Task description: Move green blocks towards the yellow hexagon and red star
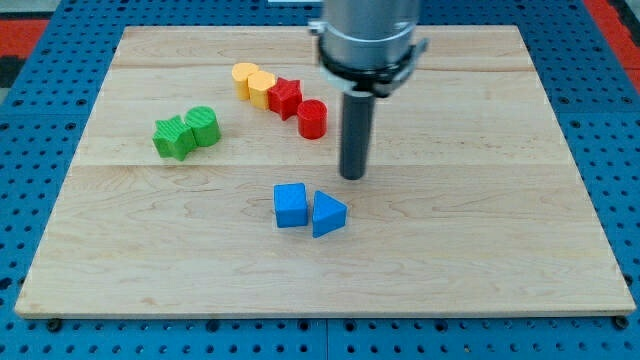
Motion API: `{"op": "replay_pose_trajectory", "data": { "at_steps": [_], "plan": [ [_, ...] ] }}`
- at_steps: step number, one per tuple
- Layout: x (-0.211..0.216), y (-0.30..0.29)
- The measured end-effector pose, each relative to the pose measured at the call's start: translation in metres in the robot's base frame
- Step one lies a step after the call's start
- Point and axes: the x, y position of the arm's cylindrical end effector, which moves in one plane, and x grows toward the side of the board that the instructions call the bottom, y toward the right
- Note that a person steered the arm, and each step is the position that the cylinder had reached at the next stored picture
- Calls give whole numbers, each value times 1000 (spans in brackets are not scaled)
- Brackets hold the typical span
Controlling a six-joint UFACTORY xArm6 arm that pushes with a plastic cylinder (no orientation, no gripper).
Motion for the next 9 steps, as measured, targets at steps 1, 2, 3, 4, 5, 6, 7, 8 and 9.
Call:
{"op": "replay_pose_trajectory", "data": {
  "at_steps": [1, 2, 3, 4, 5, 6, 7, 8, 9],
  "plan": [
    [-2, -55],
    [-3, -96],
    [-3, -132],
    [-3, -173],
    [-21, -193],
    [-47, -215],
    [-60, -221],
    [-68, -222],
    [-84, -202]
  ]
}}
